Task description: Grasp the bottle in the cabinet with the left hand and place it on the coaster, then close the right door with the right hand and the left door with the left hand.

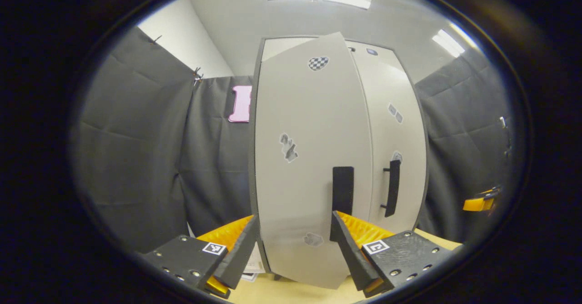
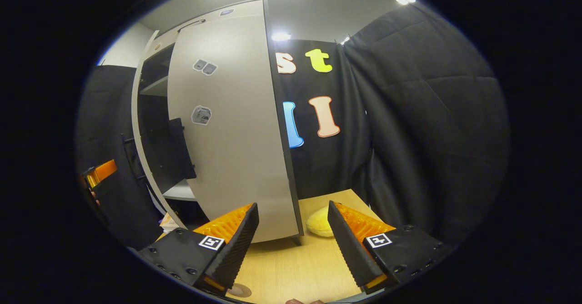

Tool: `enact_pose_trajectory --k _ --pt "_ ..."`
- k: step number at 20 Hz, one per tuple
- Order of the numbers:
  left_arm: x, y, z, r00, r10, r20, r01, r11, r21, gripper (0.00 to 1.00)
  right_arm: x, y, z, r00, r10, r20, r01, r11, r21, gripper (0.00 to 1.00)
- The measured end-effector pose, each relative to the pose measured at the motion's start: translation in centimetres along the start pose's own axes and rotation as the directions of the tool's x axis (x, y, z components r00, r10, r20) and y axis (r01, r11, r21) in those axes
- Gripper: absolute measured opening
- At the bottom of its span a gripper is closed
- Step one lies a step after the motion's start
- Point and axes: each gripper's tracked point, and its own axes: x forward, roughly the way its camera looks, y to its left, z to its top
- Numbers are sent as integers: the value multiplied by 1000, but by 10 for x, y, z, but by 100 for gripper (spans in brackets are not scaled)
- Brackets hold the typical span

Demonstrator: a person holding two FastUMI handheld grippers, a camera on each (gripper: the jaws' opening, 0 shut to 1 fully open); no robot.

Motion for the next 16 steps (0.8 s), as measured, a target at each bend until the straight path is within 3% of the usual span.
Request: enact_pose_trajectory --k 4,6,8,11,16 --pt "-28 -8 -4 1000 -13 -9 12 996 -90 99 9 -11 0 999 35 6 -35 999 6 97" --pt "-47 -3 -3 1000 17 -16 -19 993 -115 99 14 -13 3 998 68 13 -68 998 6 97" --pt "-67 8 1 997 82 -13 -83 989 -123 93 18 -19 8 996 85 31 -85 996 -1 97" --pt "-96 25 20 982 186 34 -180 975 -128 98 20 -16 21 989 134 64 -132 991 -28 97" --pt "-108 41 57 977 198 78 -193 979 -68 98 8 -12 48 981 148 125 -137 986 -90 97"
